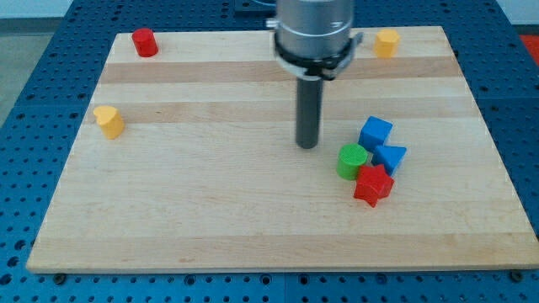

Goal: Slide the blue cube horizontally to the left side of the green circle

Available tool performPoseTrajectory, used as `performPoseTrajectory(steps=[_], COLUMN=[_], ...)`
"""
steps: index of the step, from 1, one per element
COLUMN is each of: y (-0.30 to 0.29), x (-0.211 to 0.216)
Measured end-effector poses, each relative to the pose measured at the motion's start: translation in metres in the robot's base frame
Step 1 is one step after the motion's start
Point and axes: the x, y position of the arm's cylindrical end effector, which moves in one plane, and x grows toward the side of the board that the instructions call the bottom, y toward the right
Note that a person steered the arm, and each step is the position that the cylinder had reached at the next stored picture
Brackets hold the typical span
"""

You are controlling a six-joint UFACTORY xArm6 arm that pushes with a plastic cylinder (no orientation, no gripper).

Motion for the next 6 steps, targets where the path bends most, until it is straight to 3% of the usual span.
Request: performPoseTrajectory(steps=[1, 3, 4, 6], y=[0.041, 0.194, 0.172, 0.09], x=[-0.044, -0.03, 0.0, 0.0])
